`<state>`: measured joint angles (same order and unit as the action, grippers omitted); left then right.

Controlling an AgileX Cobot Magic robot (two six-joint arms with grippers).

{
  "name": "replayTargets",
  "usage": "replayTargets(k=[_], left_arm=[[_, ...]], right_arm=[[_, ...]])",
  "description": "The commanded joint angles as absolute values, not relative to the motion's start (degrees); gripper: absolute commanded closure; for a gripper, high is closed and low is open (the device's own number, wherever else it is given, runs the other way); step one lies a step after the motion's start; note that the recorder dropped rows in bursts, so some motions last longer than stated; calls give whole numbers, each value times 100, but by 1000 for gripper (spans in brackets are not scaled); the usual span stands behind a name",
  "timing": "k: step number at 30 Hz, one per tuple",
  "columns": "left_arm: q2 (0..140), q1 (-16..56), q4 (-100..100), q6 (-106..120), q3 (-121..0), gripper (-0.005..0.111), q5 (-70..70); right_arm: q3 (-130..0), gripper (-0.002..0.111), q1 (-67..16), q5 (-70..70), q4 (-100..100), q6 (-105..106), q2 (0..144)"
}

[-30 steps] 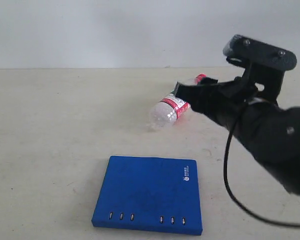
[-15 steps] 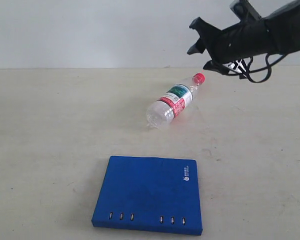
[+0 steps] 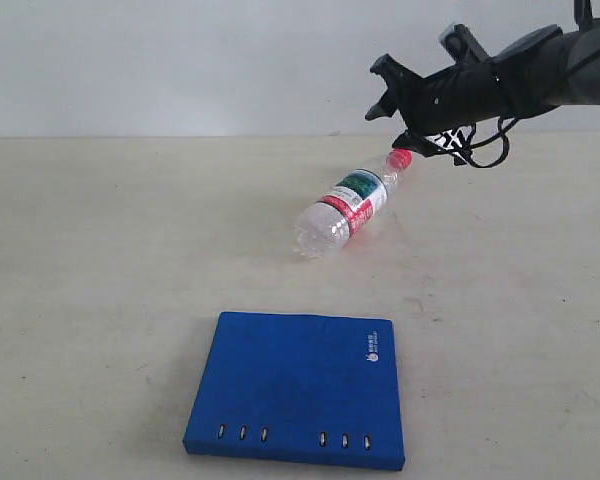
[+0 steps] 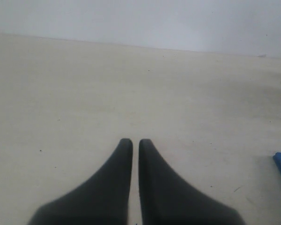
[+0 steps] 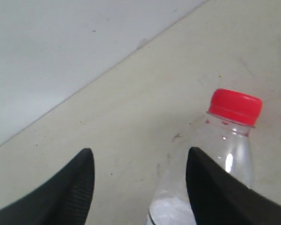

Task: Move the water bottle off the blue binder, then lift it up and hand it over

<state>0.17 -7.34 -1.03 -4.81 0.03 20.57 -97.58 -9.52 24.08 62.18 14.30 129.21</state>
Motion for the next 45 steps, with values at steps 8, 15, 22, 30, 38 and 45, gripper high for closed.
replayTargets(k=[8,15,22,30,38,45], left_arm=[[0,-743,-113,-463,0,102,2040],[0,-743,-113,-463,0,102,2040],[0,-743,-113,-463,0,102,2040],[0,-743,-113,-463,0,102,2040],[0,-743,-113,-463,0,102,2040],[0,-743,-113,-463,0,102,2040]], right_arm=[[-9840,28,-200,4056,4795,975,12759],[-9840,28,-390,2990,4698,550,12769],[-9840,29,-477,2632,5541,316,13152],[-9840,48,-551,2425,6659,705,13699],[-10298,57,-795,2101,6780,897,14246],[-10606,57,-864,1767,7288,864,14587]])
